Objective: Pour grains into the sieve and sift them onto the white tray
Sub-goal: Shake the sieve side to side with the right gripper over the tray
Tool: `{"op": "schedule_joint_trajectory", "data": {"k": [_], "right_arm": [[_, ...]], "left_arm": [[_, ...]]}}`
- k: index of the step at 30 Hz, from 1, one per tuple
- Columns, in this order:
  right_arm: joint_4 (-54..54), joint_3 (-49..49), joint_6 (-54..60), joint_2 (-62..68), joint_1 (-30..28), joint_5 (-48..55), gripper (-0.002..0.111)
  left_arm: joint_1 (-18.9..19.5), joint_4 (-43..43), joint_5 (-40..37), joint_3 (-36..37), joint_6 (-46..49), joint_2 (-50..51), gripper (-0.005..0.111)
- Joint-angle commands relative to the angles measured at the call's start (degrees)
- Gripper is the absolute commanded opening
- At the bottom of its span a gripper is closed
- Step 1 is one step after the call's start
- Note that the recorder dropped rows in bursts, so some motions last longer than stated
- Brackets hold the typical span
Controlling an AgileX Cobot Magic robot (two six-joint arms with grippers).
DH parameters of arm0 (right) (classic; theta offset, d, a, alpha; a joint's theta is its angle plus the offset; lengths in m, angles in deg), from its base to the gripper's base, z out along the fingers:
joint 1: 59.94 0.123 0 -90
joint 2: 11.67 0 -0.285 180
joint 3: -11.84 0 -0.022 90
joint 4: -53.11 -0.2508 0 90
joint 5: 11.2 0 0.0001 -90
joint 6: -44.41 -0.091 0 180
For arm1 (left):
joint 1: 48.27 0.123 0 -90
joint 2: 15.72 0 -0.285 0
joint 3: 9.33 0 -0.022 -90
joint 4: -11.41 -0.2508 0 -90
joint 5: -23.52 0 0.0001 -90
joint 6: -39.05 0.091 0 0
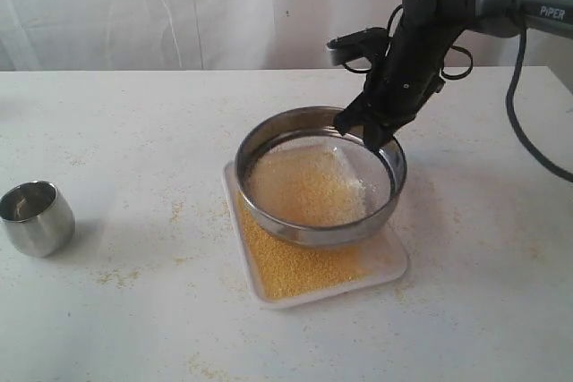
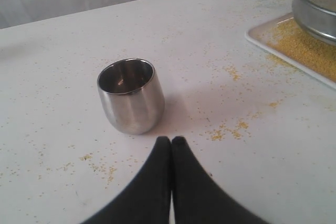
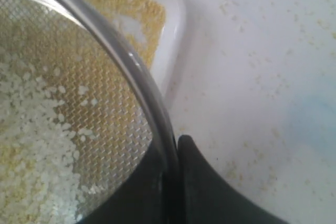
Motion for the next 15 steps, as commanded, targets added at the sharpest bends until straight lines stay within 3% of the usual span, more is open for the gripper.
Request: {"op": "schedule_joint_trajectory", "data": {"k": [1, 3, 4, 5, 7, 8, 10, 11, 14, 15], "right_arm": [[1.85, 0.17, -12.75, -0.7, -0.89, -2.55, 0.0], [-6.89, 0.17, 7.45, -0.7, -0.5, 3.22, 0.0], [-6.98, 0.17, 9.15, -0.7, -0.37, 3.22, 0.0], [-4.61, 0.17, 4.85, -0.7, -0.37, 0.8, 0.0], [1.43, 0.17, -17.18, -0.7, -1.36, -8.0, 0.0], [0.29, 0.17, -18.79, -0.7, -1.55, -9.16, 0.0], [-7.96, 0.71, 1.35, -0.67, -1.15, -4.99, 0.0], [-9.0, 0.85, 6.05, -0.56, -1.12, -4.36, 0.0], [0.52, 1.51, -20.17, -0.56, -2.03, -13.06, 0.0], [-0.34, 1.94, -18.28, -0.4, -2.19, -13.07, 0.0]], "left_arm": [[0.15, 0.51, -0.09, 0.22, -0.08, -0.29, 0.0], [0.15, 0.51, -0.09, 0.22, -0.08, -0.29, 0.0], [0.15, 0.51, -0.09, 0.22, -0.08, -0.29, 0.0], [0.15, 0.51, -0.09, 0.22, -0.08, -0.29, 0.0], [0.15, 0.51, -0.09, 0.22, -0.08, -0.29, 0.0], [0.15, 0.51, -0.09, 0.22, -0.08, -0.29, 0.0], [0.15, 0.51, -0.09, 0.22, -0.08, -0.29, 0.0], [0.15, 0.51, -0.09, 0.22, -0.08, -0.29, 0.0], [0.15, 0.51, -0.09, 0.22, -0.08, -0.29, 0.0], [0.15, 0.51, -0.09, 0.22, -0.08, -0.29, 0.0]]}}
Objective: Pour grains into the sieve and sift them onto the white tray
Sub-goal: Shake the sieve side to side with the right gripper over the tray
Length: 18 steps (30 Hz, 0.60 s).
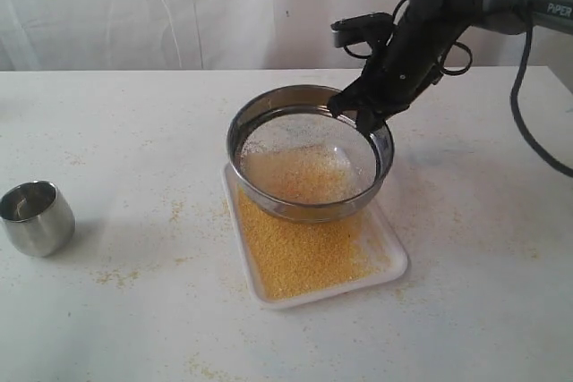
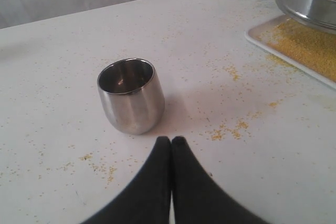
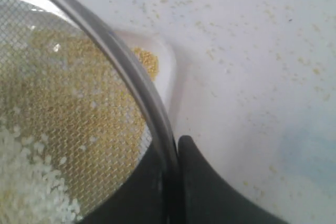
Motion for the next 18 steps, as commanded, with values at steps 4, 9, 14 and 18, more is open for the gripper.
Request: {"op": "schedule_joint_trajectory", "data": {"k": [4, 9, 14, 18], "right_arm": [[0.59, 6.16, 2.96, 2.12, -0.96, 7.1, 0.0], [-0.27, 6.05, 7.5, 2.76, -1.01, 14.17, 0.0], [-2.73, 6.05, 3.99, 3.08, -0.41, 15.61, 0.0], [1.72, 6.05, -6.45, 3.07, 0.1, 10.99, 0.0]], "left_arm": [[0.15, 0.51, -0.09, 0.22, -0.08, -0.29, 0.0], [0.15, 0.51, -0.09, 0.22, -0.08, -0.29, 0.0], [0.15, 0.51, -0.09, 0.22, -0.08, -0.29, 0.0], [0.15, 0.51, -0.09, 0.22, -0.08, -0.29, 0.0]]}}
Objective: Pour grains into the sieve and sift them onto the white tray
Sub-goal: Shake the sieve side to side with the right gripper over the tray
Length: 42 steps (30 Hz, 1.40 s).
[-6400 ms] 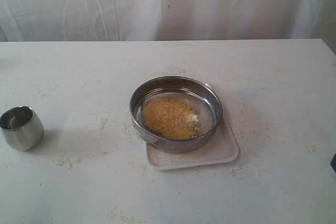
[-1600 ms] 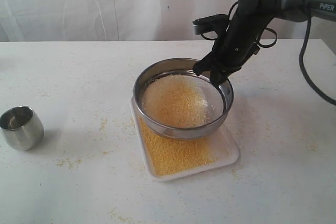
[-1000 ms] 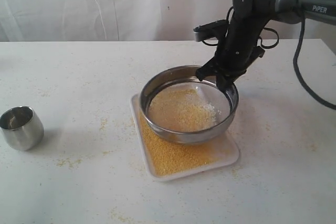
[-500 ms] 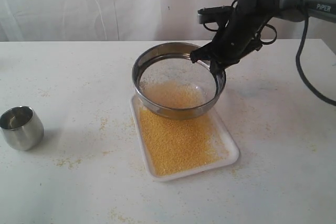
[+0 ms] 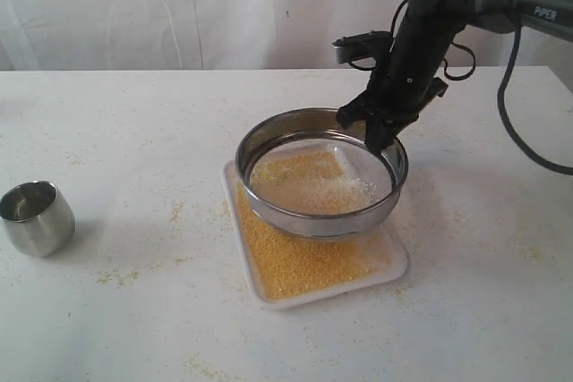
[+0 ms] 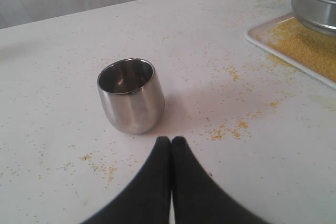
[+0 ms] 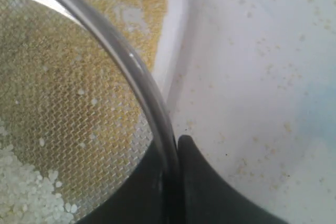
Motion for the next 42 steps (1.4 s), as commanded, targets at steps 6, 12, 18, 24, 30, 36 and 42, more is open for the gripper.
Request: {"op": "schedule_joint_trajectory", "data": {"k": [6, 12, 18, 24, 30, 36, 42], "right_arm": [[2.94, 0.4, -10.56, -0.11, 1.58, -2.95, 0.0], [3.57, 0.4, -11.16, 0.15, 2.33, -1.91, 0.0], [1.88, 0.4, -11.91, 0.24, 2.52, -2.99, 0.0], [3.46, 0.4, -14.25, 0.18, 2.94, -2.63, 0.0], [1.8, 0.2, -18.26, -0.23, 1.95, -3.56, 0.0], [-6.6, 0.2, 10.45, -0.2, 2.81, 1.46, 0.0], [-4.79, -0.16, 5.3, -0.57, 2.31, 1.46, 0.0]], "left_arm": [[0.15, 0.51, -0.09, 0.22, -0.08, -0.29, 0.0], [0.15, 0.51, -0.09, 0.22, -0.08, -0.29, 0.0], [0.15, 0.51, -0.09, 0.22, -0.08, -0.29, 0.0], [0.15, 0.51, -0.09, 0.22, -0.08, -0.29, 0.0], [0.15, 0.51, -0.09, 0.22, -0.08, -0.29, 0.0], [0.15, 0.51, -0.09, 0.22, -0.08, -0.29, 0.0], [0.15, 0.51, -0.09, 0.22, -0.08, -0.29, 0.0]]}}
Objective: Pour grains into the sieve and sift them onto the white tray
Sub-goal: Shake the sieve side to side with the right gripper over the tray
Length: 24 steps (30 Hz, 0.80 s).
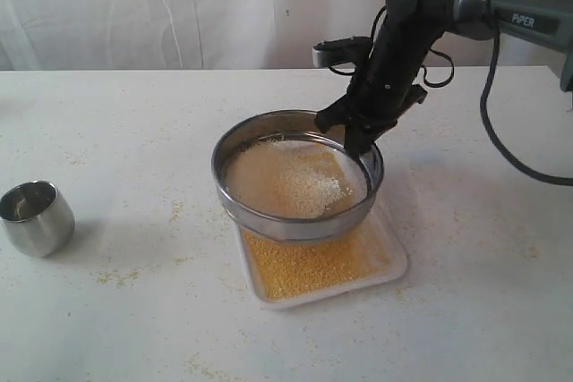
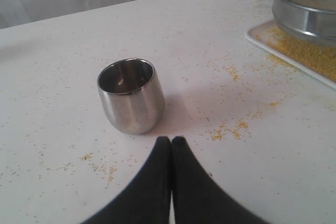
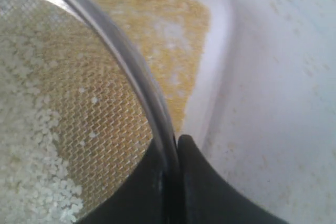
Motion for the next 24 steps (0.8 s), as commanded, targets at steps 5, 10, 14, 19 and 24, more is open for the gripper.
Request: {"op": "schedule_joint_trajectory", "data": {"k": [5, 10, 14, 19, 24], "right_arm": [[-1.68, -0.63, 3.51, -1.02, 0.02, 2.64, 0.0], [-7.56, -0.95, 14.83, -1.02, 0.22, 2.85, 0.0], [8.32, -0.95, -14.15, -1.7, 0.34, -0.26, 0.0], [-4.69, -0.84, -2.97, -1.7, -0.27, -2.67, 0.0], [-10.31, -0.73, 6.23, -1.58, 0.43, -4.09, 0.0]], "left_arm": [[0.15, 0.51, -0.09, 0.22, -0.08, -0.29, 0.0], [0.15, 0.51, -0.09, 0.22, -0.08, -0.29, 0.0], [0.15, 0.51, -0.09, 0.22, -0.08, -0.29, 0.0], [0.15, 0.51, -0.09, 0.22, -0.08, -0.29, 0.0], [0.15, 0.51, -0.09, 0.22, -0.08, -0.29, 0.0]]}}
